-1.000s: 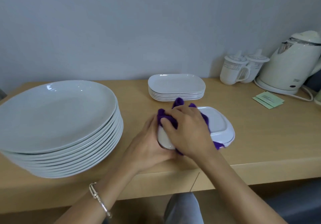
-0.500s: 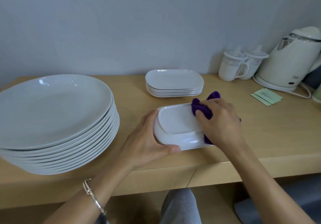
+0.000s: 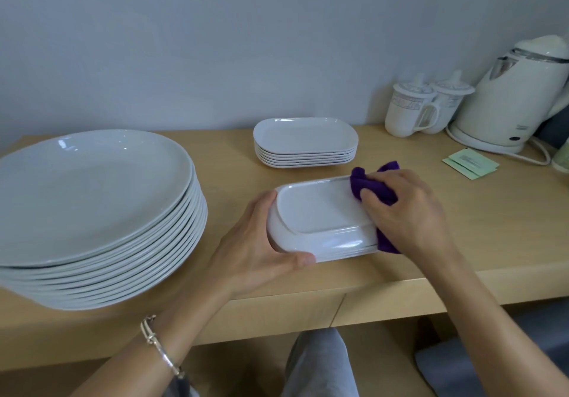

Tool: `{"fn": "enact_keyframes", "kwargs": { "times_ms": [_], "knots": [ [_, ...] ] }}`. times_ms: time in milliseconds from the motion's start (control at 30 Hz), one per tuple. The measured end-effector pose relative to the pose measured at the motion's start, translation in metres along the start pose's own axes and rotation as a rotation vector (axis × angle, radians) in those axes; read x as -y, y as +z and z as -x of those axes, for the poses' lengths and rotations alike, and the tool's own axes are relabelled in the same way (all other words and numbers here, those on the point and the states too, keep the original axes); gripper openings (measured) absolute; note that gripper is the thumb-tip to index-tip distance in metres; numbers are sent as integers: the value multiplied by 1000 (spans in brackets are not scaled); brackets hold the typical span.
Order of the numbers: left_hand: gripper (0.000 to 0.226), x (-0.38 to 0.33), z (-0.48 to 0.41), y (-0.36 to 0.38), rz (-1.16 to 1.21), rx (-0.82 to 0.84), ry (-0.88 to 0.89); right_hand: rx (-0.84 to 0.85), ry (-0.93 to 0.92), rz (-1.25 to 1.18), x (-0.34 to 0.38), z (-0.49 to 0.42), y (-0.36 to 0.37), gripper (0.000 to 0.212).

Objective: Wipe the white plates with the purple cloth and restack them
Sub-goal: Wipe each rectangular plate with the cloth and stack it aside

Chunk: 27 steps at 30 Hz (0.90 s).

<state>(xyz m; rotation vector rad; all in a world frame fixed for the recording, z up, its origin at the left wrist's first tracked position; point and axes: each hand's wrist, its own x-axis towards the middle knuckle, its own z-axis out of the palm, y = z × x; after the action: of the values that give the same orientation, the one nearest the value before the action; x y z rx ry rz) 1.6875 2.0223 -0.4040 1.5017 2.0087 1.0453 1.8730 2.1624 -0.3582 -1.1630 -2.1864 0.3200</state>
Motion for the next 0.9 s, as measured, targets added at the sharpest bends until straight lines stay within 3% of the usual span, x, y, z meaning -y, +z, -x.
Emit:
{"fn": "enact_keyframes", "kwargs": {
  "times_ms": [133,267,367,500,633,800,900],
  "knots": [
    [118,-4,-4,0,-1,-4,-24,-22,-144,0,33,11,20,26],
    [87,-4,-7,6,111,-11,47,66,-318,-78,79,34,40,40],
    [95,1,-9,4,98,7,62,78,-305,-122,69,33,36,43],
    [113,-3,-3,-1,24,5,-27,-3,-138,-49,20,16,10,32],
    [113,-6,1,-1,9,-10,-24,0,12,-49,-1,0,0,29],
    [122,-7,0,-1,7,-1,-43,140,-130,62,42,-18,25,29],
    [107,-6,-2,-1,61,4,-6,250,-269,3,78,-20,44,33]
  ]
}}
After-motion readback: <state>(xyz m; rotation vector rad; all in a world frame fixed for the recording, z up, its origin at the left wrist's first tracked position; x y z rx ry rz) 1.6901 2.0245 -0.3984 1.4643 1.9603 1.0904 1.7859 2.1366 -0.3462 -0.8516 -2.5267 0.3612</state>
